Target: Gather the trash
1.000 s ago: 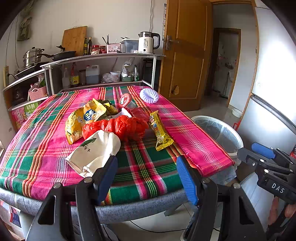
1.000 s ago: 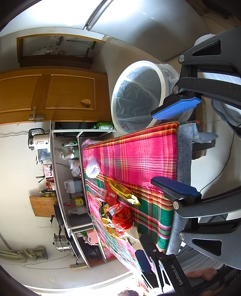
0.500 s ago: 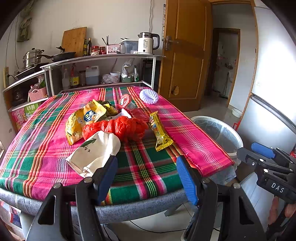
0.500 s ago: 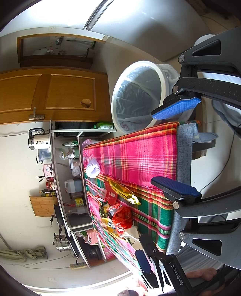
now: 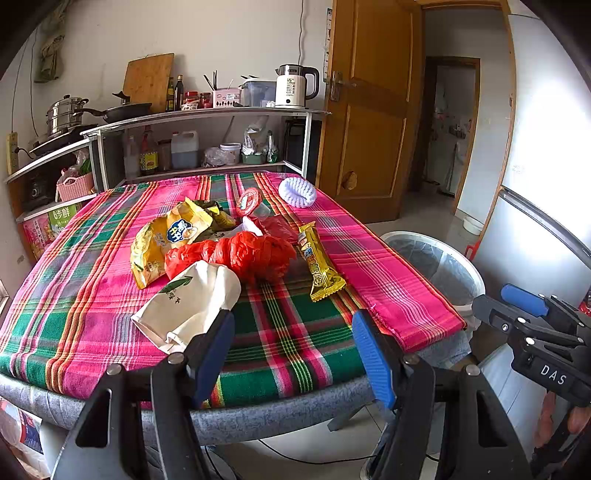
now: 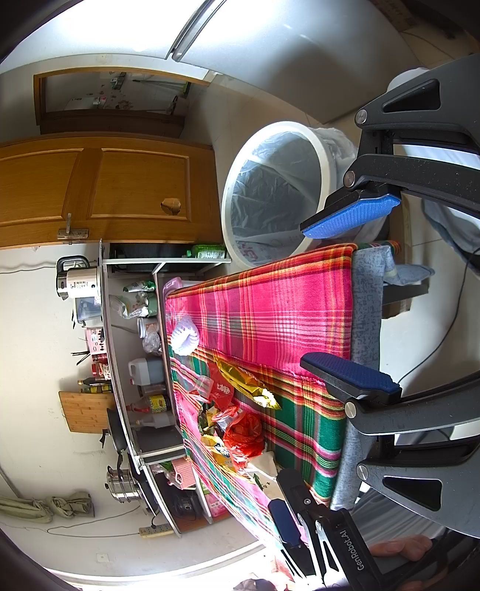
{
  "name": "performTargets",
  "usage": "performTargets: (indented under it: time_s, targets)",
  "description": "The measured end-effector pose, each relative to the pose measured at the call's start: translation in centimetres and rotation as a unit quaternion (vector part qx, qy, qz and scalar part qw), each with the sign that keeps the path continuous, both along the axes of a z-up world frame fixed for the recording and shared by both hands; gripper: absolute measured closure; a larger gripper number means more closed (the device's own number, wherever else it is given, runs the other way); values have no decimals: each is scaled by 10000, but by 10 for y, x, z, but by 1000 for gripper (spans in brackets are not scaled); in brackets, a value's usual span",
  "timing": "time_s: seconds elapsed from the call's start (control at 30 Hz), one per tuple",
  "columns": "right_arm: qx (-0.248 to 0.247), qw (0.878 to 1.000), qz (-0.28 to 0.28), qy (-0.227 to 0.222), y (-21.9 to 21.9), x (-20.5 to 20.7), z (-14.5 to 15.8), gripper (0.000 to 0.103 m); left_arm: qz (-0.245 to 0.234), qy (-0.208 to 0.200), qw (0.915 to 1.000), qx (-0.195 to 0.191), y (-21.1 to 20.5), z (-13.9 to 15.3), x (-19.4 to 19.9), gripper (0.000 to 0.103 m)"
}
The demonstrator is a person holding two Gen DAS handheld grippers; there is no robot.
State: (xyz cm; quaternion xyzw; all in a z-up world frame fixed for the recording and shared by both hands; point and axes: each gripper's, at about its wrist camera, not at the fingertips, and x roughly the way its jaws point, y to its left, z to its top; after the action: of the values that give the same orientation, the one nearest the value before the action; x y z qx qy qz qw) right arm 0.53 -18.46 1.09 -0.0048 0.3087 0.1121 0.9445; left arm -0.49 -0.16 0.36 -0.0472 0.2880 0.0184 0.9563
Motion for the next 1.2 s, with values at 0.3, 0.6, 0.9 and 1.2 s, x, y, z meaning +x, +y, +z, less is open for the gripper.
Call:
performTargets:
  time_s: [0.3, 0.6, 0.9, 1.2]
  targets:
    - [-1, 10000, 3, 4, 0, 0, 0, 38, -3, 1, 10000, -10, 0, 1, 0, 35]
    - [-21, 10000, 70, 31, 4, 5, -1, 38, -38, 0, 9999, -103, 6, 1, 3, 35]
    - [79, 9990, 434, 81, 25, 25, 1, 38, 325, 47, 9991, -277, 48, -2, 11, 35]
    - [142, 9960, 848, 257, 59, 53, -4, 38, 712, 202, 9968, -317, 90, -13, 23, 29]
